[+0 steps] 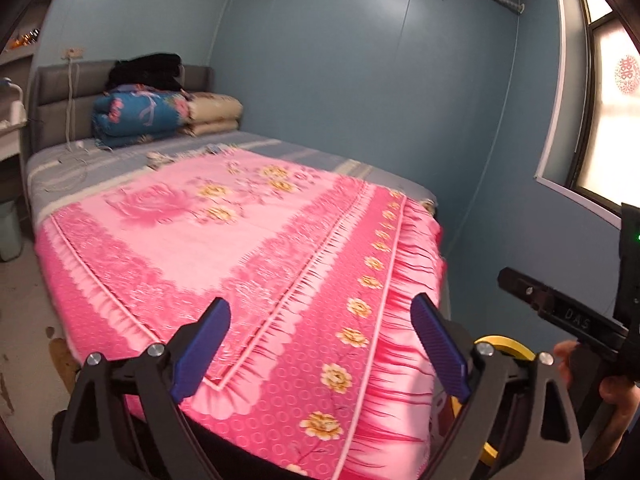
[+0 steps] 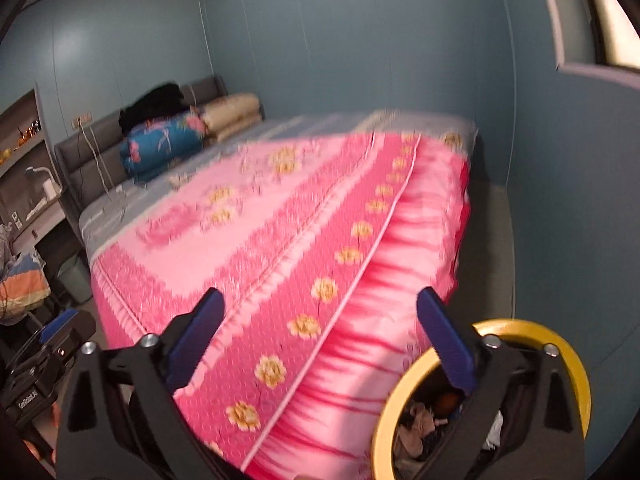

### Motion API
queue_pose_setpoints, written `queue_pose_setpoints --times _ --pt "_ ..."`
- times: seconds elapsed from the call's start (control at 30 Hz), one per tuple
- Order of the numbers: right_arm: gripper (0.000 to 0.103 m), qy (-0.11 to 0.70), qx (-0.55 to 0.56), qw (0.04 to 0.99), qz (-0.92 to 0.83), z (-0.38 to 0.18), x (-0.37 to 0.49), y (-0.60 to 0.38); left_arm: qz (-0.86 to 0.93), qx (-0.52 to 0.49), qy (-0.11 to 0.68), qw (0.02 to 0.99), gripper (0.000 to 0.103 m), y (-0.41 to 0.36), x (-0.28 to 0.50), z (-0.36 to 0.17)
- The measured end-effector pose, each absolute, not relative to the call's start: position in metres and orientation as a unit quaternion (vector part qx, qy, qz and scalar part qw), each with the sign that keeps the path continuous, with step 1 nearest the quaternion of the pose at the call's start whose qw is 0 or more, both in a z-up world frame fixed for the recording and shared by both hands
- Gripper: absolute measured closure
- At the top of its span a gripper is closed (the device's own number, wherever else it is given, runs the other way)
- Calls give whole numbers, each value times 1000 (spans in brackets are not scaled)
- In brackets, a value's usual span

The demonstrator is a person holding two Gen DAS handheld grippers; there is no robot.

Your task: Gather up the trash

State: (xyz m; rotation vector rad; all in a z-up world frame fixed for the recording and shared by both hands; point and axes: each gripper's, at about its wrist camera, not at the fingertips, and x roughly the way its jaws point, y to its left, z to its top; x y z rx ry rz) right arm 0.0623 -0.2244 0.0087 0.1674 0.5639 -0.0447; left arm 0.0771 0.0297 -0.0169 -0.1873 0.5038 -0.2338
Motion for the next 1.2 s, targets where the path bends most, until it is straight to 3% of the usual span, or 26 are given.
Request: queue_pose_setpoints --times 0.27,0.57,1.2 --pt "8 214 88 973 4 23 37 -212 -78 -57 179 979 8 32 27 6" --pt "8 170 64 983 -23 36 9 -193 -67 -77 164 981 8 38 4 1" --pt "8 186 64 979 -54 14 -1 -191 -40 -69 147 986 8 36 -12 -5"
